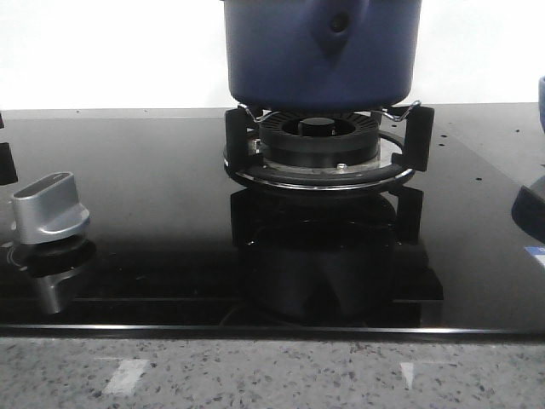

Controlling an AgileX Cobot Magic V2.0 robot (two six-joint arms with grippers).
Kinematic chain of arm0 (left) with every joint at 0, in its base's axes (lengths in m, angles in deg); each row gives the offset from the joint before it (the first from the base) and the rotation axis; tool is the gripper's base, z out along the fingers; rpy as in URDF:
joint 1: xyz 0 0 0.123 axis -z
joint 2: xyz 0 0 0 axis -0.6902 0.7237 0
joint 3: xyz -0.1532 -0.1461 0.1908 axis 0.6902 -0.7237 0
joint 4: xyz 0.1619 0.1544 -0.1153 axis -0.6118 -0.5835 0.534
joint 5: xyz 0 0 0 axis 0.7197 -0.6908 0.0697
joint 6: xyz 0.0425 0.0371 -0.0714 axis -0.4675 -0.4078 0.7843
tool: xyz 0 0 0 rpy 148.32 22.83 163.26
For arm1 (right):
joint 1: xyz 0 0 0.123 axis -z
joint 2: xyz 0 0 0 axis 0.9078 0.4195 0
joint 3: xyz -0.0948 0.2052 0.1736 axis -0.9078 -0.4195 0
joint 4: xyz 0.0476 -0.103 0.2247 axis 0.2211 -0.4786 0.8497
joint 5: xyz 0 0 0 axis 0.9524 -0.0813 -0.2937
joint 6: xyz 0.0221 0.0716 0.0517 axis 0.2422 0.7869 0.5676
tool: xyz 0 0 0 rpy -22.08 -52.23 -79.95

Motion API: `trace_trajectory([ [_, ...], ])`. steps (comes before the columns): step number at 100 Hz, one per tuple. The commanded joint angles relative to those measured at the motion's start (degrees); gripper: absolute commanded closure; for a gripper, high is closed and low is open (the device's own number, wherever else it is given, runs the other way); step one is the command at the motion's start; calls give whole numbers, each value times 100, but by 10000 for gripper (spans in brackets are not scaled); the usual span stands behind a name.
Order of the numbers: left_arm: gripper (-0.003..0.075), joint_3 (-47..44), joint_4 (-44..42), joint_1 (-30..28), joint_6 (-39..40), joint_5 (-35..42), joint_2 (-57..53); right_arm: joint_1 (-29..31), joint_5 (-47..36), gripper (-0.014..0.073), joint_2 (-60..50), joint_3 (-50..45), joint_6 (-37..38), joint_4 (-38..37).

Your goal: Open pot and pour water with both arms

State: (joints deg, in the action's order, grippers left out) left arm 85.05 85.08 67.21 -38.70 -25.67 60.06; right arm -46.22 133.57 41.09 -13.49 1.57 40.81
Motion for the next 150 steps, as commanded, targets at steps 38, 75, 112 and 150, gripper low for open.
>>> trace_trajectory([
  [38, 457, 761, 589, 64, -93, -392, 390, 43, -178, 95, -288, 126, -54, 61],
  [75, 457, 761, 476, 64, -79, -431, 438, 43, -198, 95, -288, 126, -54, 61],
  [112, 457, 761, 271, 64, 64, -561, 628, 43, -211, 95, -288, 126, -54, 70],
  [150, 457, 761, 124, 64, 214, -624, 714, 43, -234, 95, -288, 112, -56, 74],
])
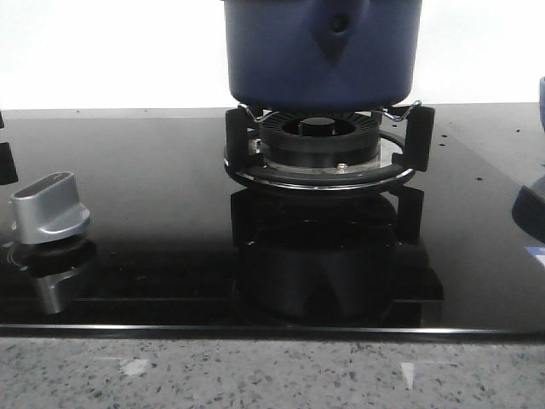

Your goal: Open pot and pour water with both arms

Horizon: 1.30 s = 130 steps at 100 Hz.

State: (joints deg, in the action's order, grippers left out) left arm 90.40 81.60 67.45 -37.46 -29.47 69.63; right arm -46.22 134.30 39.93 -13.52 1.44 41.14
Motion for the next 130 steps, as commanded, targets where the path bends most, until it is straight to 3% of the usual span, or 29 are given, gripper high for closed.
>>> trace_trajectory([
  [1, 457, 226, 472, 40, 87, -251, -235, 43, -307, 95, -172, 115, -43, 42],
  [34, 435, 226, 485, 40, 87, -275, -184, 43, -307, 95, -172, 115, -43, 42],
  [51, 231, 230, 616, 29, 92, -275, -221, 43, -307, 95, -172, 115, -43, 42],
  [58, 184, 240, 775, -13, 92, -286, -302, 43, -307, 95, -172, 115, -43, 42],
  [79, 184, 244, 926, -379, 101, -341, -852, 43, -307, 95, -172, 115, -43, 42],
  [97, 189, 244, 926, -948, 449, -887, -1466, 20, -295, 95, -172, 115, -158, 349],
  [111, 284, 244, 838, -1473, 1222, -1192, -1907, 20, -390, 104, -225, 115, -1001, 1630],
  [120, 437, 244, 548, -1812, 1567, -1219, -2158, 20, -445, 183, -300, 115, -1782, 2825],
  [130, 668, 244, -131, -2102, 1714, -1231, -2440, 20, -421, 363, -410, 113, -2766, 4247],
])
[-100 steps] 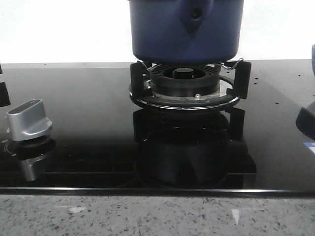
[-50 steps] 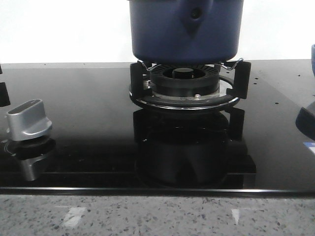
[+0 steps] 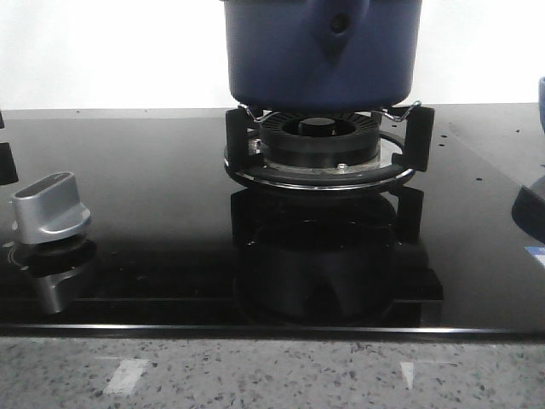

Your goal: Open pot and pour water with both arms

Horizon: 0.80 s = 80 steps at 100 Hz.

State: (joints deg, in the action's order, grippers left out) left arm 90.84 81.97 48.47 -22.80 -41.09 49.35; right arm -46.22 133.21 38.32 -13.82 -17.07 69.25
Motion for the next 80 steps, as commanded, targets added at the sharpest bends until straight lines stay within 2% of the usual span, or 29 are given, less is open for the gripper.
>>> trace_trajectory([
  [1, 684, 199, -216, -237, 264, -69, -428, 20, -295, 377, -269, 143, -991, 1639],
  [4, 745, 199, -393, -297, 328, -69, -503, 20, -254, 437, -282, 143, -1342, 2036],
  [14, 741, 199, -813, -428, 701, 38, -755, 20, -168, 666, -365, 105, -2189, 3238],
  [22, 741, 199, -925, -486, 922, 329, -933, 20, -168, 648, -426, -11, -2637, 4135],
  [31, 741, 160, -976, -483, 1041, 1033, -1167, -95, -288, 645, -549, -155, -3113, 4690],
  [42, 741, -93, -1096, -428, 1075, 2203, -1567, -449, -769, 645, -832, -316, -3597, 4653],
  [50, 741, -477, -1231, -385, 1075, 3005, -1911, -735, -1431, 645, -1196, -558, -3999, 4629],
  [69, 741, -1937, -1233, -309, 150, 3763, -2997, -1244, -3040, 645, -2154, -1586, -5098, 4590],
  [80, 741, -3049, -1015, -226, 125, 4656, -3663, -1268, -3153, 645, -2668, -2299, -5328, 4590],
])
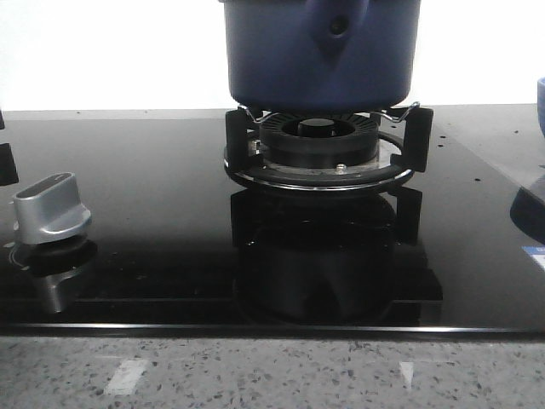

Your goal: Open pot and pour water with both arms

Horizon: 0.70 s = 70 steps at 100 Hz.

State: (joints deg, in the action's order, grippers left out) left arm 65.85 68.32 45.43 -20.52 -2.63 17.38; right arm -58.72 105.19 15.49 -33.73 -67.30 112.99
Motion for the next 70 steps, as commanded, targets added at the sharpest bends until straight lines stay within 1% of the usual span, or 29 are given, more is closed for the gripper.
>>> trace_trajectory([
  [1, 741, -617, 363, 78, -103, 831, -504, -17, -335, 645, -450, -410, -308, 216],
  [9, 741, -1388, 437, 78, -168, 824, -903, -17, -325, 645, -814, -998, -339, 205],
  [18, 741, -2101, 738, 78, -442, 517, -1300, -17, -266, 645, -1237, -1667, -339, 205],
  [27, 741, -2790, 1517, 78, -1009, 422, -1757, -17, -326, 645, -1709, -2239, -342, 205],
  [37, 741, -3386, 2538, 78, -1894, 370, -2408, -17, -508, 645, -2241, -2718, -383, 205],
  [42, 741, -3593, 2853, 78, -2063, 360, -2671, -17, -542, 645, -2456, -2888, -383, 205],
  [47, 741, -3745, 2993, 78, -2063, 360, -2894, -17, -552, 645, -2614, -3034, -383, 205],
  [58, 741, -3906, 3016, 78, -2063, 355, -3235, -17, -552, 645, -2766, -3188, -383, 205],
  [70, 741, -3915, 3042, 78, -2046, 346, -3372, -17, -563, 645, -2766, -3203, -383, 205],
])
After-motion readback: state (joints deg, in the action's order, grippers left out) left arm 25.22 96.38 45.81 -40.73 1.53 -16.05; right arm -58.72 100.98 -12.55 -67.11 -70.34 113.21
